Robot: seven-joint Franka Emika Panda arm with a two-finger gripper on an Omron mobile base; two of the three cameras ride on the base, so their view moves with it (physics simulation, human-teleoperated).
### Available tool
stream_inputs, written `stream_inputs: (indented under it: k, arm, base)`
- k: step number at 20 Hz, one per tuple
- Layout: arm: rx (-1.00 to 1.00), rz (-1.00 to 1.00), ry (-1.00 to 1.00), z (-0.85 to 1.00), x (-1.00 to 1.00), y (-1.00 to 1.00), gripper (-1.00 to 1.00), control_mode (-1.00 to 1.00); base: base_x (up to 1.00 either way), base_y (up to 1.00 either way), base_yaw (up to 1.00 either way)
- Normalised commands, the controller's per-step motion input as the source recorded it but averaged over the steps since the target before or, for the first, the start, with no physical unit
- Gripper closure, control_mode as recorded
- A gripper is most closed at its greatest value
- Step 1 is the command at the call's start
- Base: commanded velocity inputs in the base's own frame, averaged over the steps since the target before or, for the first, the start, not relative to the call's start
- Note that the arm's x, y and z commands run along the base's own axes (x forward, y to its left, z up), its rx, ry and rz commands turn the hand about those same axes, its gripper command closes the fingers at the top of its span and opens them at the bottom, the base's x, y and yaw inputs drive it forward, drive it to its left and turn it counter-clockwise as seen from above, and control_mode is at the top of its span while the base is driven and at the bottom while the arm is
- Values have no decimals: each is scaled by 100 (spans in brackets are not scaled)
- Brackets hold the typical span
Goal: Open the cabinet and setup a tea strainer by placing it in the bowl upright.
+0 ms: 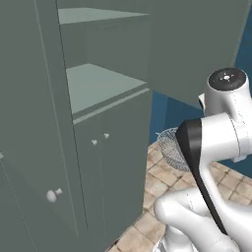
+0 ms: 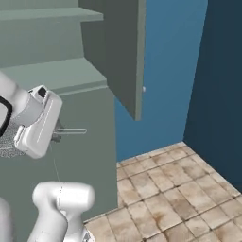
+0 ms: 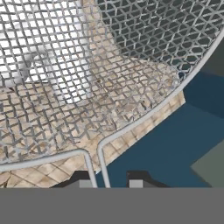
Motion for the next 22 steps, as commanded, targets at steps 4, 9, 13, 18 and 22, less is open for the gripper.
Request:
stream_inputs:
  k: [4,9,13,18,22]
  arm:
    - [0,0,0,0,0,0,100,100]
    - [0,0,0,0,0,0,100,100]
    - [0,0,0,0,0,0,100,100]
    - [0,0,0,0,0,0,100,100]
    - [0,0,0,0,0,0,100,100]
  base:
    - [-92,-2,-46]
    - [-86,-36,-46]
    - [-89,-18,-52]
    - [-18,-21,-76]
    - [-1,-36,-78]
